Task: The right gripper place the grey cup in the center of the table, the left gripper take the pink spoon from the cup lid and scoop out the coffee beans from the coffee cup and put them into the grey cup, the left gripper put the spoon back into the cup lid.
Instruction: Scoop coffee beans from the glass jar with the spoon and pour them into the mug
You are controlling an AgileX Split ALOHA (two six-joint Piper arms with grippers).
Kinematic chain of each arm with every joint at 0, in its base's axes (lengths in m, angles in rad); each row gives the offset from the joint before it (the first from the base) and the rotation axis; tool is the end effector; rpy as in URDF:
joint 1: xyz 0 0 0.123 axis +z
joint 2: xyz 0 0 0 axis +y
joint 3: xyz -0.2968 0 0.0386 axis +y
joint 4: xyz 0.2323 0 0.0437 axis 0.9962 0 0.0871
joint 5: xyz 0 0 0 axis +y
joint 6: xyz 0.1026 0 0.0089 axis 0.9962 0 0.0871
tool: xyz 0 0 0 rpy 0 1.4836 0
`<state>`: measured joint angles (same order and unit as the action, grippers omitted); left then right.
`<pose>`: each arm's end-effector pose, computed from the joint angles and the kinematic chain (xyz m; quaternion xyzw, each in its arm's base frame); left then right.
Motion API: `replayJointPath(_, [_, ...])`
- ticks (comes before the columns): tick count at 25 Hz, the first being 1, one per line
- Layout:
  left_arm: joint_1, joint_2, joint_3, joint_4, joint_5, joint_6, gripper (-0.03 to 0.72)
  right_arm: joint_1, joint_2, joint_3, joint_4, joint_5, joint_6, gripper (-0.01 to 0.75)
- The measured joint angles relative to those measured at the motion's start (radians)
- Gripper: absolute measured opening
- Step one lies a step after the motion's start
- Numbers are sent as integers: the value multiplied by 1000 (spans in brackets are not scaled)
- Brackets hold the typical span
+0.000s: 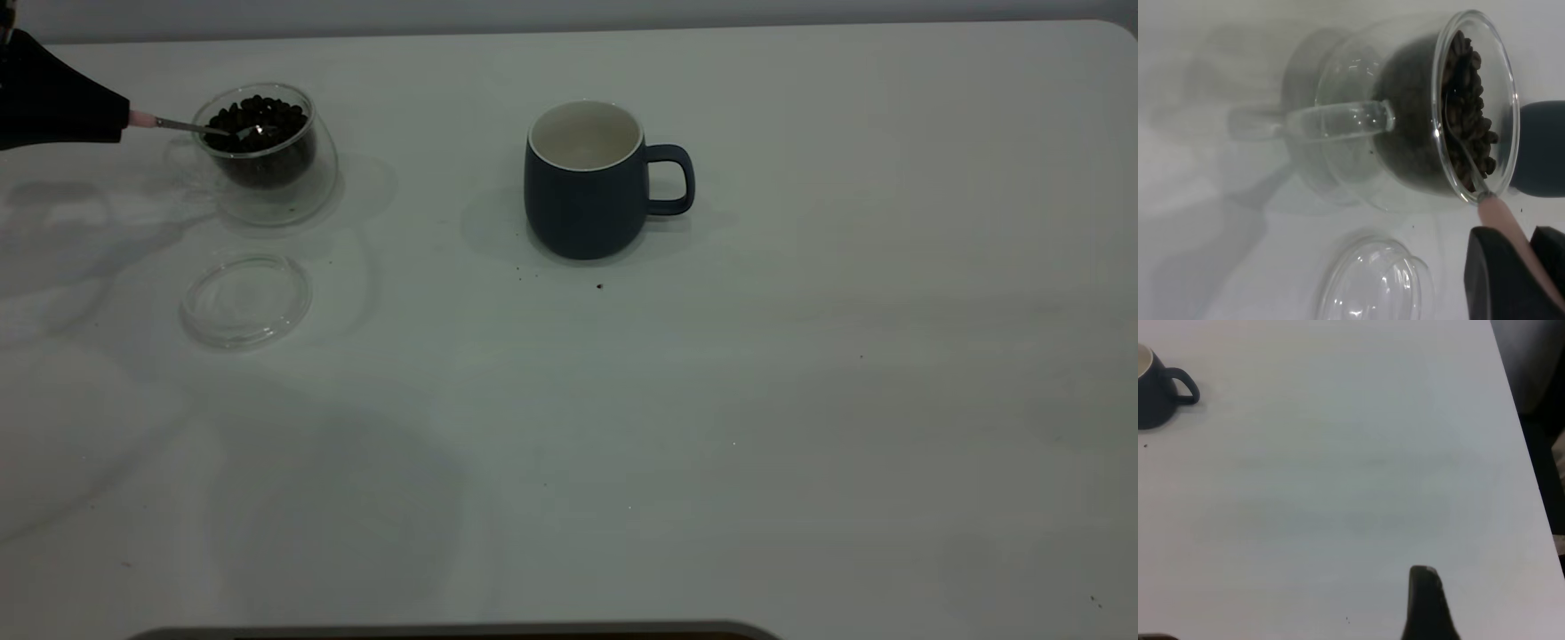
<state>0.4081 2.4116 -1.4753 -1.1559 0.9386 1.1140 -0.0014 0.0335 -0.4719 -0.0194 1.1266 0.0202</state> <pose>0.4293 0.1027 0.0632 -0.0581 0.9088 -0.3545 0.2124 -0.0187 -0.0018 0.2514 0.0099 0.8846 -0.0053 0.4662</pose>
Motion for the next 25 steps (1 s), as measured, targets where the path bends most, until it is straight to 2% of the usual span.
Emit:
replayJointPath(13, [0, 0, 0, -4, -5, -95, 119, 0, 0, 0, 0, 0, 0, 531])
replayJointPath(25, [4, 0, 0, -11, 9, -102, 119, 0, 0, 0, 0, 0, 0, 531])
